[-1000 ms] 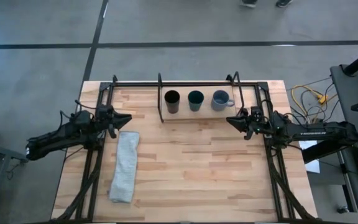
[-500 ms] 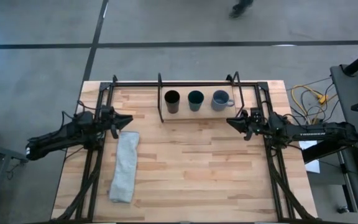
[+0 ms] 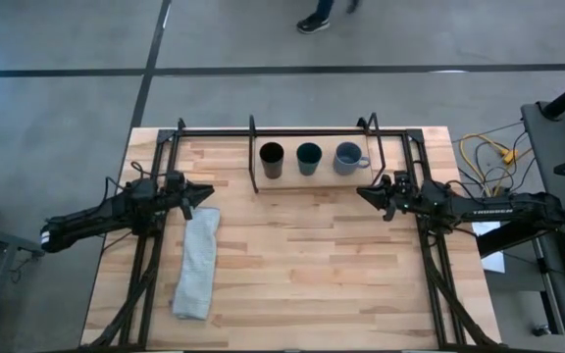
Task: Stack small to large cups/mugs on shelf
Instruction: Return to Home Position
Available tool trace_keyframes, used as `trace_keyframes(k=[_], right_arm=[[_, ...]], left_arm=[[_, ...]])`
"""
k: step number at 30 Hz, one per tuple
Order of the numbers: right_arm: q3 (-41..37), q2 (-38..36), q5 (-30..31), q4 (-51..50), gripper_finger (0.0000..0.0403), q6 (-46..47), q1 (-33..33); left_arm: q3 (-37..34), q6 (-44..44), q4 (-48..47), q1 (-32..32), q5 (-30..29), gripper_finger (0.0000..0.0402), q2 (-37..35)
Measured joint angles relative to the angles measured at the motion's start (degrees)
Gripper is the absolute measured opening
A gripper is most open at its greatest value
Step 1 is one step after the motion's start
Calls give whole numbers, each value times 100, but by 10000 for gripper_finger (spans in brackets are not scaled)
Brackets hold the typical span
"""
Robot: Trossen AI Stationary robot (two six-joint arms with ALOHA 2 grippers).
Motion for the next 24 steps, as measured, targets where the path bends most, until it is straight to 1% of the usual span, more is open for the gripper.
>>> trace_keyframes(k=[13,19,24], right_arm=[[2,0,96,-792,63,234,0],[2,0,96,-880,63,229,0],[2,0,96,-1259,63,228,0]], left_arm=[[-9,69,-24,0,0,77,70],[-15,171,-31,0,2,77,83],[-17,213,-41,0,2,77,151]])
